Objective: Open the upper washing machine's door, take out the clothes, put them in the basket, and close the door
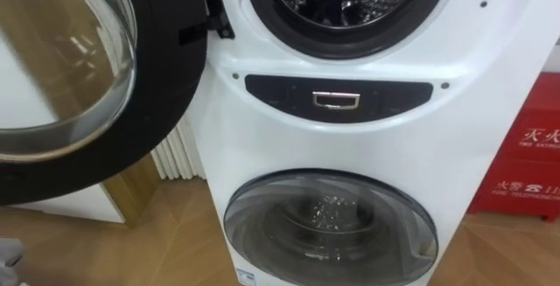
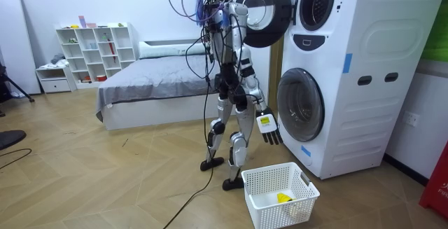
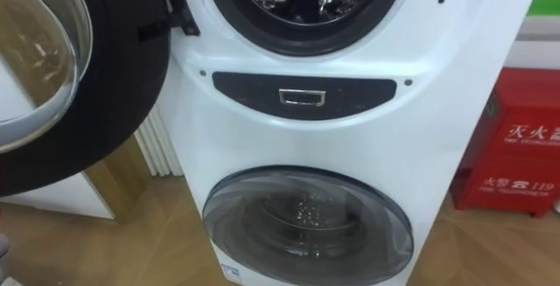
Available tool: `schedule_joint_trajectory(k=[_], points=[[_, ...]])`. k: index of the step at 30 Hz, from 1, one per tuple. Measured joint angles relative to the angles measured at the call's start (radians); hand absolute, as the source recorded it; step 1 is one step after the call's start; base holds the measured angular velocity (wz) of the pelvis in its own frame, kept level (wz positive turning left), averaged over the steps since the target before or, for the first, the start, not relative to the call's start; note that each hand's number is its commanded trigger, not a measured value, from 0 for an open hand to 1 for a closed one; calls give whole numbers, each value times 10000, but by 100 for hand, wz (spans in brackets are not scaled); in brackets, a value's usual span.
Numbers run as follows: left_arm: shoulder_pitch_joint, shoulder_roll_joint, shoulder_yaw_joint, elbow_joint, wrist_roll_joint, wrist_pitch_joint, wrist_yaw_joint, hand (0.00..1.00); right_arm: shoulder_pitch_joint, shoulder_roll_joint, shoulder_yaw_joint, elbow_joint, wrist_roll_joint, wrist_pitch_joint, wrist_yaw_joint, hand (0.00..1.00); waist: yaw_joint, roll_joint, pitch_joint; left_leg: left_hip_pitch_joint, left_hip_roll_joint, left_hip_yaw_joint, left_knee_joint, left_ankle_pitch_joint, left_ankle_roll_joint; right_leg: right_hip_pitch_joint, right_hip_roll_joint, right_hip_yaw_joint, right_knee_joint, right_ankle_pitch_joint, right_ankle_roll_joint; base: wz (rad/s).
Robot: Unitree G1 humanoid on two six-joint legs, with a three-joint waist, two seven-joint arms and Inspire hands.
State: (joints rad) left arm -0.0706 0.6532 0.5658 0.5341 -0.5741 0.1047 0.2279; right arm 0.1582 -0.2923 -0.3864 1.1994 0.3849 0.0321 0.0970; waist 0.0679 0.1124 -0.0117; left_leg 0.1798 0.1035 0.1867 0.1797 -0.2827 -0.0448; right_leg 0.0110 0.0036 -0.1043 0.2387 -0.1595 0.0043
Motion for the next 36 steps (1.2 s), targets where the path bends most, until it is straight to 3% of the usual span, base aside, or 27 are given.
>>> schedule_joint_trajectory(k=[2,6,13,19,25,27,30,33,36], points=[[-264,276,11,-10,-1,295,80,0,227,-15,-317,-25,-3,68,-136,0,219,22,-16,7,4,25,1,0,0,-1,7,14,-4,0,0,0],[-451,752,20,-8,-3,296,437,0,392,-69,-460,-24,2,66,-304,0,246,3,-22,99,18,20,-1,0,0,104,17,-1,-20,1,-1,0],[-551,818,20,-10,-7,295,630,0,391,-98,-713,-25,-120,53,-323,0,227,50,17,162,20,19,-28,0,-1,164,19,-12,-13,6,-7,0],[-673,844,9,-251,183,292,746,0,398,-104,-694,-35,-286,55,-328,0,218,-57,126,209,0,31,-22,0,-1,198,11,42,-2,-4,5,0],[-672,826,-4,-427,180,289,749,0,320,-111,-684,-125,-563,128,-417,0,118,-203,104,90,-13,-17,74,1,0,28,-12,-14,19,9,6,1],[-662,692,-48,-574,190,290,752,0,281,-108,-648,-155,-625,126,-417,0,83,-198,107,86,-12,-21,76,1,0,33,-16,-35,18,9,7,8],[-653,-279,-759,-1751,773,293,736,0,54,-47,60,-200,-1186,131,-275,0,-58,-393,108,12,-112,-291,86,87,60,36,-190,-332,161,-24,52,28],[-642,-707,-1469,-2120,1123,340,718,0,-287,-16,522,-183,-1608,125,12,0,-174,-485,166,-179,-205,-393,166,153,119,-85,-317,-413,151,-40,75,20],[-611,-1856,-1618,-3061,1464,430,702,0,-562,195,1124,-114,-1587,123,355,0,-306,-672,177,-299,-270,-633,256,209,185,100,-426,-689,-115,137,139,27]])
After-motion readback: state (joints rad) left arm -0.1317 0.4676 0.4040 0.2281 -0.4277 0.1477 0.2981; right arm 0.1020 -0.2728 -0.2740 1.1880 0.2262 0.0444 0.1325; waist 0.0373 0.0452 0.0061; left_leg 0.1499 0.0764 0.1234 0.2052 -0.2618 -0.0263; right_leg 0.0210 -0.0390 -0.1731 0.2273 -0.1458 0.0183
